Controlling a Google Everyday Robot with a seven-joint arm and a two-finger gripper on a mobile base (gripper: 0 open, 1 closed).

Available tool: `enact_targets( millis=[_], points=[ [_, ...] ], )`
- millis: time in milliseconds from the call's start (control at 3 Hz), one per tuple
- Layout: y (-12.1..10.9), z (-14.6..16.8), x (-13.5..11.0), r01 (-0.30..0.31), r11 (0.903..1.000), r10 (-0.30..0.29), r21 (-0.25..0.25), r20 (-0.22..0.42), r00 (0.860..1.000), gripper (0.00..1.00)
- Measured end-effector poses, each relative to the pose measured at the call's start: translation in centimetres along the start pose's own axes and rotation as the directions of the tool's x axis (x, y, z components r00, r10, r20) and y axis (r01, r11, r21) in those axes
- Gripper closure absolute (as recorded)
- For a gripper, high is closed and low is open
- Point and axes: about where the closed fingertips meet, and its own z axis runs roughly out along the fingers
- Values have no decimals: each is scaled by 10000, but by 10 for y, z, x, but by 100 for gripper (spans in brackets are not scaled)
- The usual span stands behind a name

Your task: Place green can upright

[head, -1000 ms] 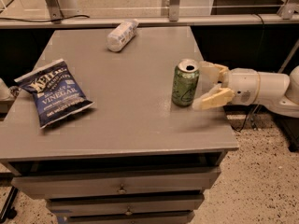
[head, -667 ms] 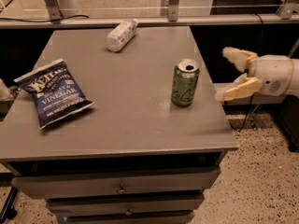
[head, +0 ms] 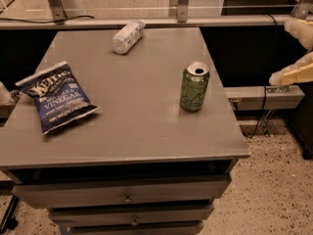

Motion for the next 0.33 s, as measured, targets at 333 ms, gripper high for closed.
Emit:
enact_targets(
  millis=[333],
  points=[
    [0,0,0,0,10000,0,-2,1,10000,0]
  ],
)
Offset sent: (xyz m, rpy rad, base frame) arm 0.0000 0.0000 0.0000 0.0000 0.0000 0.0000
